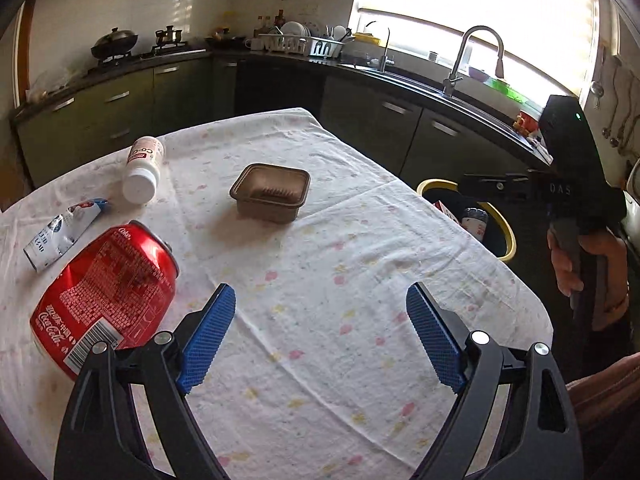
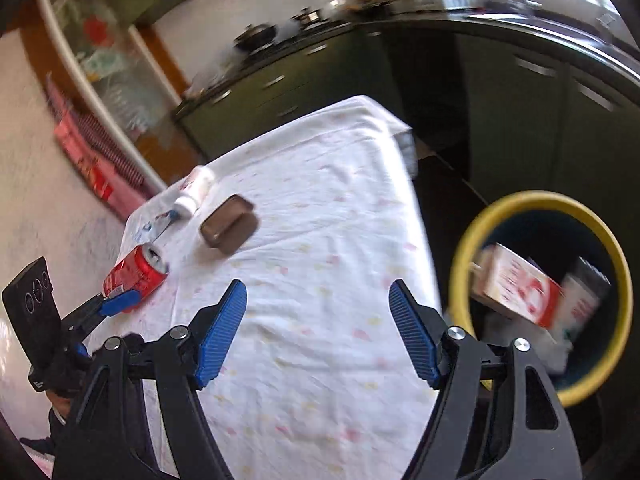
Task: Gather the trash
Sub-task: 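Grasp the brown plastic tray by its rim with the right gripper, then carry the brown tray over the yellow bin and open the right gripper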
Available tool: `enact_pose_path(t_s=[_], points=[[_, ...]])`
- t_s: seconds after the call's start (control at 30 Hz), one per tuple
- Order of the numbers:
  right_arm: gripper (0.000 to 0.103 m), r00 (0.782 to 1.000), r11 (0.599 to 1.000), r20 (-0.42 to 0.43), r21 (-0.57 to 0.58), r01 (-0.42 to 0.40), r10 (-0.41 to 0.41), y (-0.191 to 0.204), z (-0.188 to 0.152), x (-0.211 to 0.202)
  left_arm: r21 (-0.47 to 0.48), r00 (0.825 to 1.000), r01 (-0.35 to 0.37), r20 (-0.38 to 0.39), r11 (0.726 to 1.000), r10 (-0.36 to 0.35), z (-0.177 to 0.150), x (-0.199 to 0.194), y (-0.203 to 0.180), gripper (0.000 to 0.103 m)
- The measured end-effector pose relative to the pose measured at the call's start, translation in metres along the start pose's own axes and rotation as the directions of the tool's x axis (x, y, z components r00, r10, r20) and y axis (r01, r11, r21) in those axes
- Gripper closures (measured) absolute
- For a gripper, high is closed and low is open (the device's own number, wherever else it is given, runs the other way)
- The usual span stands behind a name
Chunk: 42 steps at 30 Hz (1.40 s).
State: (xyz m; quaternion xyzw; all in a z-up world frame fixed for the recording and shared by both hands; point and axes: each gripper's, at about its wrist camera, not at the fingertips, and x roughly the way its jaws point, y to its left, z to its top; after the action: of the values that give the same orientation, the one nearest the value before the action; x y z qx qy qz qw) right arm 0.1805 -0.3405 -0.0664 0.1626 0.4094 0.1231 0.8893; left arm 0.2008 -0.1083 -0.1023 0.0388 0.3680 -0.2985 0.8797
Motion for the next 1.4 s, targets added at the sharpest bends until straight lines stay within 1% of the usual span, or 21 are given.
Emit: enact_pose_path(t_s=[0.13, 0.2, 0.27, 0.3, 0.33, 0.37, 0.4, 0.5, 0.53, 0.6, 0.67, 0.83, 0.9, 0.93, 0.97, 1.0, 1.17, 1.27, 1.33, 1.4], points=[[0.034, 0.998, 0.992, -0.062, -0.129, -0.001, -0.007, 0.042, 0.031, 0.039, -0.011, 0.999, 0.011, 0.038, 1.0, -0.011, -0.006, -0.008, 0.005, 0.016], [0.037, 0.996, 0.981, -0.08, -0.191, 0.009, -0.025, 0.059, 0.045, 0.056, -0.014, 0.998, 0.014, 0.058, 1.0, -0.013, -0.005, -0.011, 0.004, 0.015], [0.041, 0.995, 0.961, -0.084, -0.276, 0.021, -0.046, 0.077, 0.061, 0.074, -0.023, 0.997, 0.025, 0.069, 0.999, -0.023, -0.006, -0.011, 0.006, 0.014], [0.042, 0.995, 0.951, -0.085, -0.306, 0.028, -0.057, 0.081, 0.066, 0.081, -0.026, 0.997, 0.026, 0.066, 0.999, -0.025, -0.005, -0.01, 0.004, 0.014], [0.046, 0.993, 0.938, -0.095, -0.345, 0.028, -0.064, 0.088, 0.072, 0.092, -0.025, 0.998, 0.026, 0.062, 0.999, -0.024, -0.006, -0.009, 0.005, 0.014], [0.048, 0.991, 0.928, -0.112, -0.372, 0.021, -0.067, 0.092, 0.077, 0.103, -0.021, 0.998, 0.02, 0.062, 1.0, -0.018, -0.007, -0.009, 0.004, 0.014], [0.049, 0.988, 0.915, -0.133, -0.403, 0.015, -0.075, 0.096, 0.081, 0.115, -0.017, 0.998, 0.009, 0.069, 1.0, -0.008, -0.007, -0.01, 0.004, 0.014], [0.057, 0.979, 0.883, -0.165, -0.468, 0.025, -0.115, 0.101, 0.089, 0.143, -0.022, 0.996, 0.0, 0.087, 1.0, 0.002, -0.007, -0.015, 0.005, 0.013], [0.06, 0.975, 0.879, -0.183, -0.477, 0.022, -0.124, 0.101, 0.091, 0.151, -0.032, 0.996, 0.004, 0.094, 0.999, -0.001, -0.007, -0.016, 0.007, 0.013], [0.063, 0.967, 0.882, -0.223, -0.471, 0.0, -0.119, 0.097, 0.093, 0.163, -0.045, 0.995, 0.014, 0.1, 0.999, -0.009, -0.007, -0.018, 0.009, 0.012], [0.068, 0.96, 0.885, -0.262, -0.464, -0.032, -0.102, 0.096, 0.092, 0.171, -0.051, 0.995, 0.017, 0.102, 0.999, -0.012, -0.007, -0.018, 0.01, 0.012], [0.069, 0.949, 0.892, -0.303, -0.449, -0.056, -0.093, 0.094, 0.084, 0.181, -0.033, 0.995, 0.007, 0.099, 0.999, -0.004, -0.008, -0.018, 0.006, 0.012], [0.079, 0.947, 0.897, -0.309, -0.437, -0.057, -0.09, 0.093, 0.081, 0.181, -0.024, 0.995, -0.001, 0.097, 1.0, 0.003, -0.008, -0.017, 0.004, 0.012], [0.09, 0.947, 0.898, -0.305, -0.437, -0.048, -0.098, 0.093, 0.079, 0.181, -0.022, 0.995, -0.002, 0.097, 1.0, 0.004, -0.009, -0.017, 0.004, 0.012], [0.095, 0.949, 0.9, -0.297, -0.434, -0.035, -0.106, 0.091, 0.078, 0.18, -0.022, 0.995, -0.002, 0.096, 1.0, 0.004, -0.009, -0.017, 0.004, 0.012], [0.097, 0.951, 0.904, -0.291, -0.426, -0.03, -0.106, 0.09, 0.077, 0.178, -0.023, 0.995, -0.002, 0.095, 1.0, 0.004, -0.009, -0.017, 0.004, 0.012], [0.098, 0.967, 0.947, -0.246, -0.322, -0.016, -0.067, 0.073, 0.075, 0.15, -0.019, 0.996, -0.011, 0.091, 1.0, 0.013, -0.009, -0.015, 0.004, 0.011], [0.098, 0.98, 0.97, -0.196, -0.241, -0.014, -0.035, 0.057, 0.069, 0.118, -0.015, 0.996, -0.013, 0.087, 1.0, 0.014, -0.01, -0.013, 0.003, 0.011], [0.098, 0.988, 0.983, -0.148, -0.183, 0.013, -0.041, 0.039, 0.064, 0.093, -0.012, 0.996, -0.015, 0.082, 1.0, 0.016, -0.011, -0.012, 0.002, 0.011], [0.098, 0.993, 0.989, -0.098, -0.134, 0.055, -0.068, 0.019, 0.06, 0.069, -0.007, 0.997, -0.015, 0.079, 1.0, 0.015, -0.011, -0.011, 0.002, 0.011]])
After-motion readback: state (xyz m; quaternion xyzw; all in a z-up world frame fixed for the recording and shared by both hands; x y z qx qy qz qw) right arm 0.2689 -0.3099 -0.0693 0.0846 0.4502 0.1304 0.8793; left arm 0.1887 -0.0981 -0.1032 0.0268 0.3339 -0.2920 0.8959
